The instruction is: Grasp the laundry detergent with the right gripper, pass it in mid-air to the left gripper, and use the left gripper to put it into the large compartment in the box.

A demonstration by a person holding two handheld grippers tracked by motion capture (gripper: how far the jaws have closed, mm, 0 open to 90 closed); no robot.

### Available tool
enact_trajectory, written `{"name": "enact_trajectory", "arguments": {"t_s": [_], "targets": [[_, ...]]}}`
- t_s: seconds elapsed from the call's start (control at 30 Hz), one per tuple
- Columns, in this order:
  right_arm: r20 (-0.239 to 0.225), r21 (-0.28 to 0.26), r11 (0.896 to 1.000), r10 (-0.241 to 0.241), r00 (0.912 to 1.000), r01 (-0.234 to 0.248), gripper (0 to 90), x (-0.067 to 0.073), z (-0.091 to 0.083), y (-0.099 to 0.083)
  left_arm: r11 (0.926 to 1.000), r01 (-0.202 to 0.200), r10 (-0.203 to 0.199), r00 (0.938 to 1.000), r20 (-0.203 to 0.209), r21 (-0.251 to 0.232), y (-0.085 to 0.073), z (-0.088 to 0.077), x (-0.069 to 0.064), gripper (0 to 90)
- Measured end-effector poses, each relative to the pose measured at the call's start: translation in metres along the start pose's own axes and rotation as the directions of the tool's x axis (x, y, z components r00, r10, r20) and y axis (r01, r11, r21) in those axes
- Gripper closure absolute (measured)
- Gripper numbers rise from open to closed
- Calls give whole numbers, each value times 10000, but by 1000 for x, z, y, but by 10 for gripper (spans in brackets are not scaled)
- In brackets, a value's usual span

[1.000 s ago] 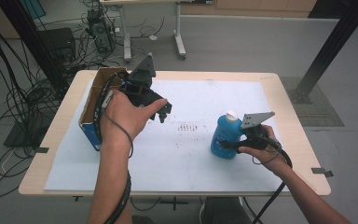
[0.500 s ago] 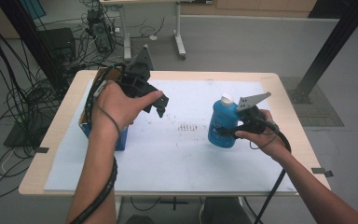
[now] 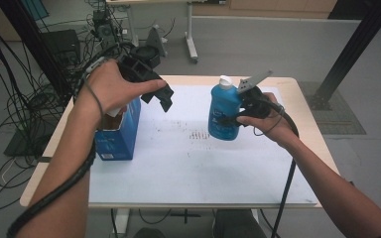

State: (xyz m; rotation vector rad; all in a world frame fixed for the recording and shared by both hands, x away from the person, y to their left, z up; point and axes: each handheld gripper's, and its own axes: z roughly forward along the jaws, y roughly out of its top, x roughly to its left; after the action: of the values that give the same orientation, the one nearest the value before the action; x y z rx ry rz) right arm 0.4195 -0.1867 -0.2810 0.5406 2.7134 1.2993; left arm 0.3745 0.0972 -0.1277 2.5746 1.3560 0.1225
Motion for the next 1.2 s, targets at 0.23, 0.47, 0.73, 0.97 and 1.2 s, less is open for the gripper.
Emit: {"name": "enact_trajectory", "arguments": {"t_s": [0.23, 0.47, 0.73, 0.97, 1.2], "targets": [[-622, 181, 9986, -486, 9969, 498, 444, 4, 15, 31, 9868, -1618, 1618, 9868, 23, -2, 10, -15, -2, 50], [-1222, 362, 9942, -960, 9879, 1011, 443, 9, 35, 55, 9602, -2735, 2751, 9611, -228, 569, 18, -21, -1, 50], [-1810, 392, 9838, -1654, 9695, 1752, 442, 21, 60, 75, 9173, -3897, 3918, 9200, -103, 816, 20, -25, -4, 54], [-2410, 200, 9738, -2153, 9463, 2267, 442, 36, 77, 83, 8868, -4514, 4509, 8921, 287, 995, 18, -22, -11, 53], [-2917, -122, 9626, -2624, 9198, 2708, 442, 49, 86, 86, 8658, -4896, 4857, 8720, 617, 1038, 11, -21, -21, 53]]}}
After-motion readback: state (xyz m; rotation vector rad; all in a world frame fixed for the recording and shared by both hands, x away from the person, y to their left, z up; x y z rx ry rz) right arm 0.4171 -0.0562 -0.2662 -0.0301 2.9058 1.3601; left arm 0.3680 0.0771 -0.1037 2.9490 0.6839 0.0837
